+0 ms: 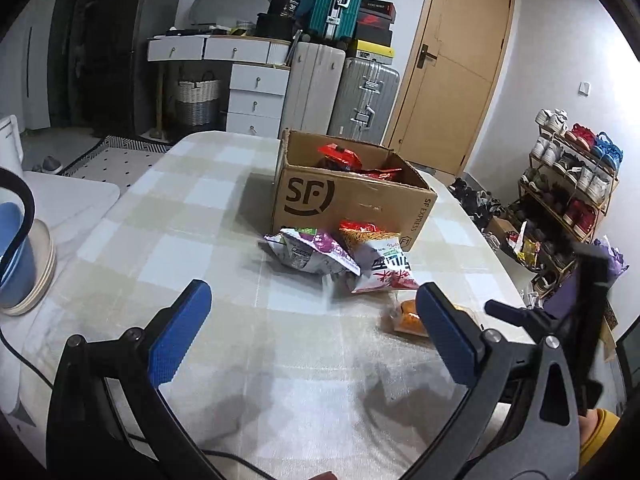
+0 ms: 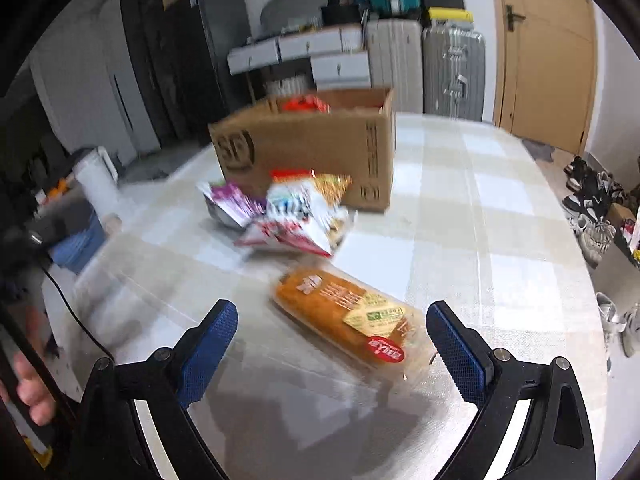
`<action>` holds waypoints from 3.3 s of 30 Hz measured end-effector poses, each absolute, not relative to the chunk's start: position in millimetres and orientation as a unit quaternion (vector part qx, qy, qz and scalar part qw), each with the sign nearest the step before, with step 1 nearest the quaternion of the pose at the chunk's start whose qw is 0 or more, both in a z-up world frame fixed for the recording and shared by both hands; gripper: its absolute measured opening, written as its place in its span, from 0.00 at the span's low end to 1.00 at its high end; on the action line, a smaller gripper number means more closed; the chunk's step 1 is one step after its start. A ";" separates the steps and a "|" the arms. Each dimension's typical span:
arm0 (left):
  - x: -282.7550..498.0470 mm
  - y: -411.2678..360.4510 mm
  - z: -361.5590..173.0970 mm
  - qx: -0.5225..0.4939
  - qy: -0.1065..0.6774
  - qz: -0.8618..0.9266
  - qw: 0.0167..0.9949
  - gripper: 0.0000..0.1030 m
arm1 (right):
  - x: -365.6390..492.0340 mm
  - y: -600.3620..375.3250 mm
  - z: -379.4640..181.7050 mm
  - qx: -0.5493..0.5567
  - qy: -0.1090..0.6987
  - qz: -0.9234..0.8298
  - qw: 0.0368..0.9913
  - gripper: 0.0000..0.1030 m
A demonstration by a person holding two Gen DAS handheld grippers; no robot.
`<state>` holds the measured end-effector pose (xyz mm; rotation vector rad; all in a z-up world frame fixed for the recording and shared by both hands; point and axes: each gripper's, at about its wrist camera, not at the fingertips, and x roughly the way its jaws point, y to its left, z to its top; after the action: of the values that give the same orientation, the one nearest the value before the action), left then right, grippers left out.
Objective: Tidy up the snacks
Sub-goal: 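Grasp the wrapped bread roll with the right tool, then grasp the red-and-white noodle snack bag with the left tool while the right tool holds the bread roll, then lift and carry the noodle bag and bread roll over the cardboard box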
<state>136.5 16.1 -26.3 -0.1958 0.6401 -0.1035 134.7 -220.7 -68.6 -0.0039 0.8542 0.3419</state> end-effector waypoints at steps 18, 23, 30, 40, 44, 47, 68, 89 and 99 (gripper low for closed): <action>151.2 34.3 -35.9 -0.127 0.326 -0.042 0.936 0.99 | 184.6 -206.5 -110.3 -0.085 0.495 0.195 0.843 0.58; 152.1 33.9 -42.0 -0.123 0.337 -0.039 0.933 0.99 | 170.9 -200.4 -109.5 -0.095 0.491 0.197 0.843 0.43; 152.6 39.2 -49.7 -0.123 0.346 -0.032 0.930 0.99 | 155.4 -200.5 -104.2 -0.084 0.488 0.195 0.847 0.36; 157.1 48.0 -61.8 -0.141 0.365 -0.032 0.920 0.99 | 127.4 -199.6 -79.3 -0.038 0.468 0.199 0.860 0.36; 163.4 36.3 -62.1 -0.157 0.369 -0.058 0.914 0.99 | 120.5 -201.0 -73.2 -0.034 0.458 0.174 0.871 0.36; 172.4 18.3 -56.0 -0.156 0.371 -0.077 0.912 0.99 | 118.5 -208.4 -72.1 -0.021 0.464 0.158 0.872 0.36; 289.7 -121.6 -79.8 0.007 0.444 -0.084 0.892 0.70 | 120.7 -271.6 -69.9 0.069 0.461 0.136 0.874 0.35; 288.8 -139.6 -95.0 0.049 0.476 -0.094 0.873 0.53 | 128.7 -264.3 -76.6 0.069 0.469 0.144 0.869 0.35; 281.6 -139.7 -113.4 0.058 0.476 -0.116 0.870 0.39 | 129.9 -265.8 -78.2 0.072 0.470 0.142 0.868 0.35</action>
<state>281.6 -139.7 -113.4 0.1216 0.9964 -0.2423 129.9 -265.8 -78.2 0.1505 0.9836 0.2977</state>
